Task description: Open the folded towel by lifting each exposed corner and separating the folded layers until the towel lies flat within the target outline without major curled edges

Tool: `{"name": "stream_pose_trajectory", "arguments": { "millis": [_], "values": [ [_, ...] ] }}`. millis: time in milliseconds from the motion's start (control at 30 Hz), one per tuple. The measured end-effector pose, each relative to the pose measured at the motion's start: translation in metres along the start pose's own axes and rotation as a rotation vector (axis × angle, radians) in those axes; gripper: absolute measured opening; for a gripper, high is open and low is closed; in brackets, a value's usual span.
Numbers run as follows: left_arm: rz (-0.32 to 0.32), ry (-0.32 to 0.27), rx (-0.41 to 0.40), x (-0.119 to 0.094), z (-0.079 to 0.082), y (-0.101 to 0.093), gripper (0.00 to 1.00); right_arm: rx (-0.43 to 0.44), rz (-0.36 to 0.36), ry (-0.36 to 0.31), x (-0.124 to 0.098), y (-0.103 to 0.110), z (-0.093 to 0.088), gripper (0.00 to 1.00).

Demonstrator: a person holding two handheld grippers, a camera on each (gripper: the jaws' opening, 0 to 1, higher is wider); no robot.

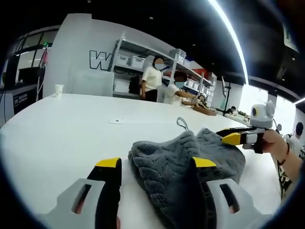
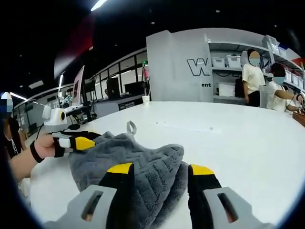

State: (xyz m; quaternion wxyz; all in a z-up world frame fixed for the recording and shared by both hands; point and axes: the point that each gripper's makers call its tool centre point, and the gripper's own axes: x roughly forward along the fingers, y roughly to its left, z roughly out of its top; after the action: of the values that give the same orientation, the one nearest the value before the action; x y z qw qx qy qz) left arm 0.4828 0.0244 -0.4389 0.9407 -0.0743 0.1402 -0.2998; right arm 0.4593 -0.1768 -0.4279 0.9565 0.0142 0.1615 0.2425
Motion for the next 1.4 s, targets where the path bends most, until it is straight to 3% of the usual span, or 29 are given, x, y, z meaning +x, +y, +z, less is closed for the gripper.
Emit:
{"name": "stream_pose_trajectory", "arguments": {
  "millis": [1400],
  "values": [
    [0.017,0.027,0.053,0.019,-0.003,-0.004,0.51,0.040,-0.059,0.023,0.018,-0.008,-0.001,0.42]
  ]
}}
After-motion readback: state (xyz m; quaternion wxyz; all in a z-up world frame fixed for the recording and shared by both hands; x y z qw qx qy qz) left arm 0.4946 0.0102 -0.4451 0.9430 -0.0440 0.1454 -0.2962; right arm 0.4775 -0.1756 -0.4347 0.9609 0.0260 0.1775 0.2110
